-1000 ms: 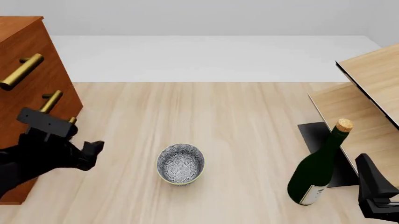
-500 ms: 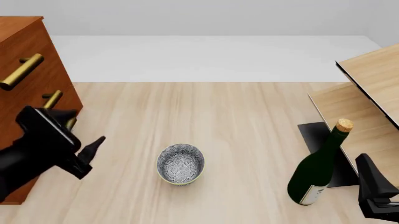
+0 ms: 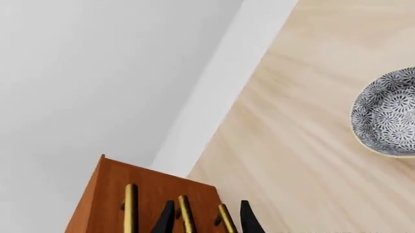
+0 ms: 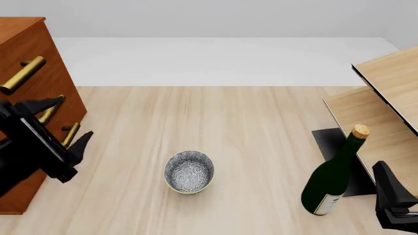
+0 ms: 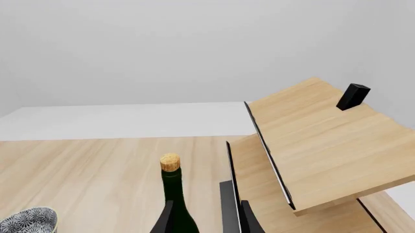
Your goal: Close the bottom drawer of the cabinet and open the top drawer.
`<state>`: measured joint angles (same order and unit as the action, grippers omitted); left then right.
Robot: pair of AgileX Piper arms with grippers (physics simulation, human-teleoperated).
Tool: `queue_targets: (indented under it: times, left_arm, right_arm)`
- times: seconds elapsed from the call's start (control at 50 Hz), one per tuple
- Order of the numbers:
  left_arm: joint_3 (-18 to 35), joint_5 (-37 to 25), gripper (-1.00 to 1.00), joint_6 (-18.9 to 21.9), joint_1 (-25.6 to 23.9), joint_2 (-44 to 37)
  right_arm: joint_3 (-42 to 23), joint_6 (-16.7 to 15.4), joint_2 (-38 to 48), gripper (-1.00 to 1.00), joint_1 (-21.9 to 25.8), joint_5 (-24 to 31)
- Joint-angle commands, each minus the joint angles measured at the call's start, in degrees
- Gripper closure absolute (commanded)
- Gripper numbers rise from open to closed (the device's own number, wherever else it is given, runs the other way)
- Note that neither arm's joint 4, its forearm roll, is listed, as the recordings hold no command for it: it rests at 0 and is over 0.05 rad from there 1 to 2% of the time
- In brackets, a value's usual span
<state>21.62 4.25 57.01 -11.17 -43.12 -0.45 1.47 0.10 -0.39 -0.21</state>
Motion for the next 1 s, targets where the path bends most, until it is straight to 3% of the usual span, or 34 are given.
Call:
queue_targets:
  times: [0.02,0.42,0.9,1.0]
  left_arm:
    - [1.8,0.6,-1.00,4.7,1.4,0.2]
    - [4.4,3.3,-1.00,10.0,4.4,0.1]
    - [-2.8,18.7,-1.00,24.8,3.7,-4.0]
    - [-2.9,20.9,-1.00,26.0,3.9,-6.3]
  right_arm:
    - [0.0,0.0,0.0,-1.00,0.0,0.0]
    - [0.0,-0.2,0.0,-1.00,0.0,0.0]
    - [0.0,0.0,0.0,-1.00,0.0,0.0]
    - [0.0,-0.1,0.0,-1.00,0.0,0.0]
